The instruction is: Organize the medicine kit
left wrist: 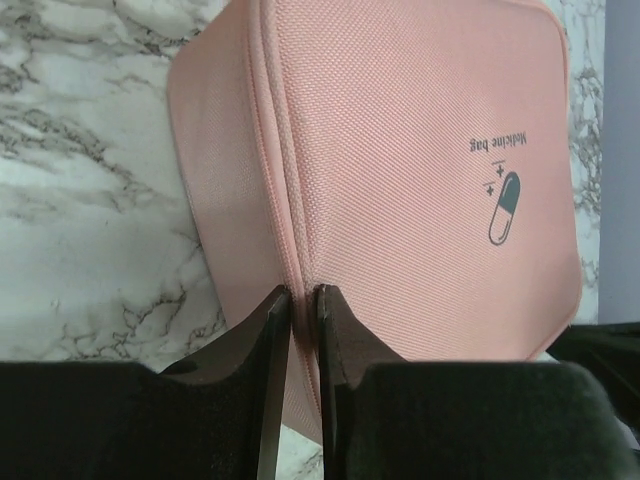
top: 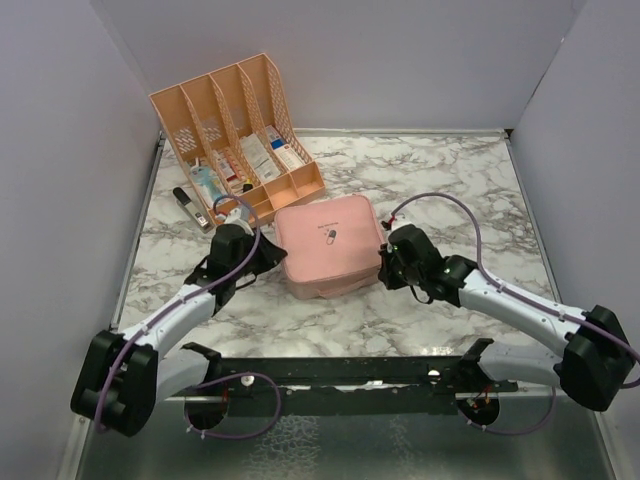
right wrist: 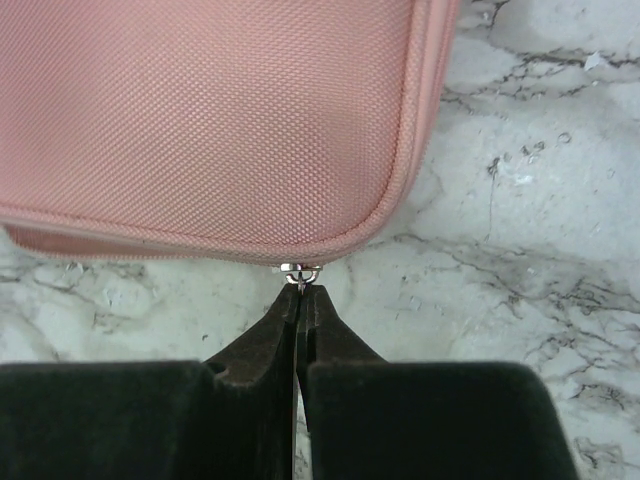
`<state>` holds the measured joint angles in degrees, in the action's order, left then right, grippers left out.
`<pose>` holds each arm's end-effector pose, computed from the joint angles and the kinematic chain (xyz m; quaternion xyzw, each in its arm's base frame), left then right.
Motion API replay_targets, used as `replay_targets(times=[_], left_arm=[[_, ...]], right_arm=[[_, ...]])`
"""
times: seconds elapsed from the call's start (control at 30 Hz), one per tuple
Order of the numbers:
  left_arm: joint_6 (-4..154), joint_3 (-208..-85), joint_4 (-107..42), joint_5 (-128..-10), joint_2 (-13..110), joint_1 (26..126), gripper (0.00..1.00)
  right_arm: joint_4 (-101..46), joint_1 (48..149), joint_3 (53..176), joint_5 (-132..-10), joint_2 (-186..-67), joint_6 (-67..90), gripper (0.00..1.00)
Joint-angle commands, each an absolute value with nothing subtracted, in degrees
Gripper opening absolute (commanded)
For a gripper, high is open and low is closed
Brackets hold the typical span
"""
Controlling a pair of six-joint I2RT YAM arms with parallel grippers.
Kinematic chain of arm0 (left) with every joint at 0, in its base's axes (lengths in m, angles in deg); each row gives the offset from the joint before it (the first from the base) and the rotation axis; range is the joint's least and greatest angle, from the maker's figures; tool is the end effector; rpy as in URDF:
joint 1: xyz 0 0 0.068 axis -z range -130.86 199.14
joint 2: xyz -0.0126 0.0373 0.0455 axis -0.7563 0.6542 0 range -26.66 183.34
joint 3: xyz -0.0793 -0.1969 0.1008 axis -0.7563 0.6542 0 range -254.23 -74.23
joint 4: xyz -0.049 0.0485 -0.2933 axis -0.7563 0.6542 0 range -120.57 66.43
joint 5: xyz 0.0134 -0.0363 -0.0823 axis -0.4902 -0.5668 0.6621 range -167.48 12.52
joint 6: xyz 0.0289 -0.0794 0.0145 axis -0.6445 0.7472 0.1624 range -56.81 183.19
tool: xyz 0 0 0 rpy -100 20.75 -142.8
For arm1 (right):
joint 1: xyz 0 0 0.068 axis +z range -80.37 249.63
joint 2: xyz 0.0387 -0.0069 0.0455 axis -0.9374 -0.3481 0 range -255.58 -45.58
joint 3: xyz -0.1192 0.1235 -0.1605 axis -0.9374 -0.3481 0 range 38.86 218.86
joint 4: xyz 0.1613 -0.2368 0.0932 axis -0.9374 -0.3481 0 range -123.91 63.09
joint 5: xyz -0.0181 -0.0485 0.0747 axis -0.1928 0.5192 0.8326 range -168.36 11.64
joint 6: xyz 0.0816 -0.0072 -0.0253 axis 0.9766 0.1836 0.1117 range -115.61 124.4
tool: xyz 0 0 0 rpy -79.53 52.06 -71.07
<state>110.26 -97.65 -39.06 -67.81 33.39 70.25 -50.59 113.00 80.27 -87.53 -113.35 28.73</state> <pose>0.2800 -0.1217 0.1149 -0.1498 0.8427 -0.3470 0.3835 0.2367 0.2071 0.1339 -0.1279 0.9284 0.1274 0.3247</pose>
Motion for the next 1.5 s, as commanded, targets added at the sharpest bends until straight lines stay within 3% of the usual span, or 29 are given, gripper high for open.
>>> replay_targets(times=[0.0, 0.33, 0.5, 0.63, 1.13, 1.47], left_arm=[[105.9, -104.2, -43.9, -64.5, 38.8, 70.0, 0.14], [105.1, -108.6, -31.6, -81.2, 37.5, 69.5, 0.48], [106.0, -105.5, -26.5, -83.0, 30.1, 69.5, 0.63], [108.1, -101.7, -23.4, -82.1, 23.3, 69.4, 0.7], [119.2, -90.7, -26.4, -67.2, 6.2, 69.5, 0.72], [120.2, -90.1, -27.1, -68.5, 10.2, 69.5, 0.52]], right_arm=[[-52.8, 112.6, 79.4, -78.3, -109.2, 31.1, 0.01], [-44.1, 118.9, 77.3, -74.0, -112.1, 37.2, 0.01], [-42.3, 125.1, 80.2, -76.5, -117.0, 38.6, 0.01], [-40.7, 129.0, 82.3, -77.4, -120.4, 39.6, 0.01], [-33.8, 137.8, 88.4, -77.8, -129.8, 41.1, 0.01], [-34.4, 137.8, 88.5, -75.7, -128.7, 36.8, 0.01]])
